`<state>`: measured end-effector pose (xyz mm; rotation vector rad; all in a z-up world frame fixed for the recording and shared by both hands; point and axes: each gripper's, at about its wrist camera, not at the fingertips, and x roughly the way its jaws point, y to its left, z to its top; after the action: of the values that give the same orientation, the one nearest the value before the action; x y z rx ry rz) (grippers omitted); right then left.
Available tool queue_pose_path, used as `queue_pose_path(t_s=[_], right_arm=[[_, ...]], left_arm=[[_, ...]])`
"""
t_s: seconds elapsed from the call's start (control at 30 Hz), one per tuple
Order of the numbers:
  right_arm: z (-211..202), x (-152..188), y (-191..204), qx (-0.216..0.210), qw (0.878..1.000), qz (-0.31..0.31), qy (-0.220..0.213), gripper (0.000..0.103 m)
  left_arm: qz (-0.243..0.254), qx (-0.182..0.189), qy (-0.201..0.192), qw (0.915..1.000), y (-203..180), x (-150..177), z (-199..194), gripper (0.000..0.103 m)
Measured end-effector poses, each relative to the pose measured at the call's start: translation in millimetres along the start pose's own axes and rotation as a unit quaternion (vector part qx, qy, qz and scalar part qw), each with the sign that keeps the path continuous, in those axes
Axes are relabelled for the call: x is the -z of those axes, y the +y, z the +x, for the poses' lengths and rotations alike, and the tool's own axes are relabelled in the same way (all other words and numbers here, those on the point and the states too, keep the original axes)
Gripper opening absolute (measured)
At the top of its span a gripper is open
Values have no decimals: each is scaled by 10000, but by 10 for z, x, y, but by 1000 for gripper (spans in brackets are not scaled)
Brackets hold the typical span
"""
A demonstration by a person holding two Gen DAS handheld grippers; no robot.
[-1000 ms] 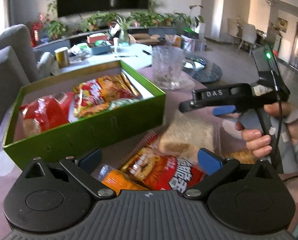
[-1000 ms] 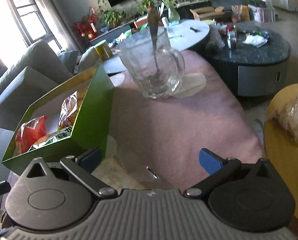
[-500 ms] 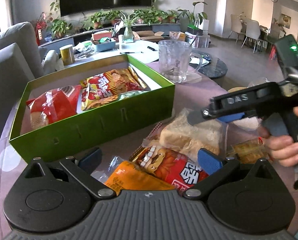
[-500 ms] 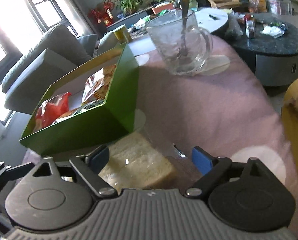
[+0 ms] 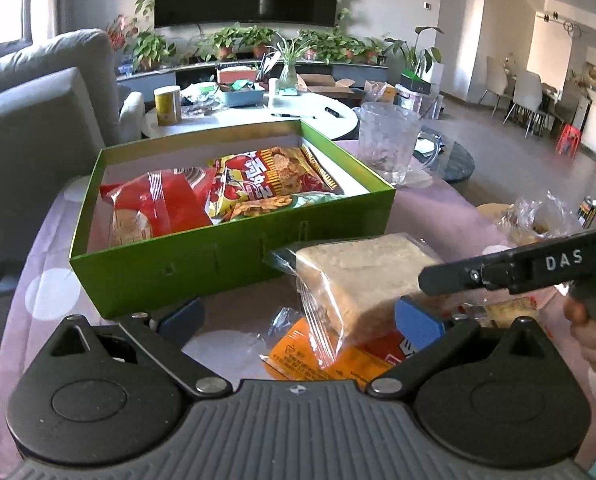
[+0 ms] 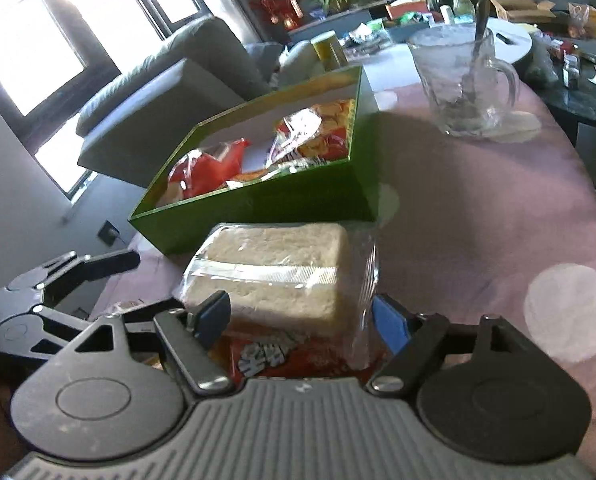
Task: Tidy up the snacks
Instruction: 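Lower the right gripper onto the wrapped bread sandwich and grasp it, then carry the sandwich over the green box and open the right gripper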
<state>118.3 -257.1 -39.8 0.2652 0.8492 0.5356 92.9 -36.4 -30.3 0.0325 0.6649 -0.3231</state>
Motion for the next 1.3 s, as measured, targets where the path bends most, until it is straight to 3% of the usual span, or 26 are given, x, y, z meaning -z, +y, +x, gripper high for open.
queue_pose_path(t_s=[0.37,0.6,0.97,1.03,1.17,1.3], right_arm=[[27,-93,-102,408,9987,244,-164,78],[153,-152,-187,561,9971,520,-37,78],[237,-148,-159,131,9966,771,250,77],[224,-147,-115,72,9968,754,255,71],[170,-152,21,186,9983,519,190,65],[86,-129,119,178,9990,393,94,62]], left_arm=[[-39,60,177,9998,-53,-62,157,102],[-119,218,329,9992,-54,-85,317,102],[-191,658,522,9963,-107,-132,442,90],[-117,835,566,9948,-165,-128,436,84],[246,715,399,9963,-296,-117,343,84],[238,728,258,9967,-289,-148,242,84]])
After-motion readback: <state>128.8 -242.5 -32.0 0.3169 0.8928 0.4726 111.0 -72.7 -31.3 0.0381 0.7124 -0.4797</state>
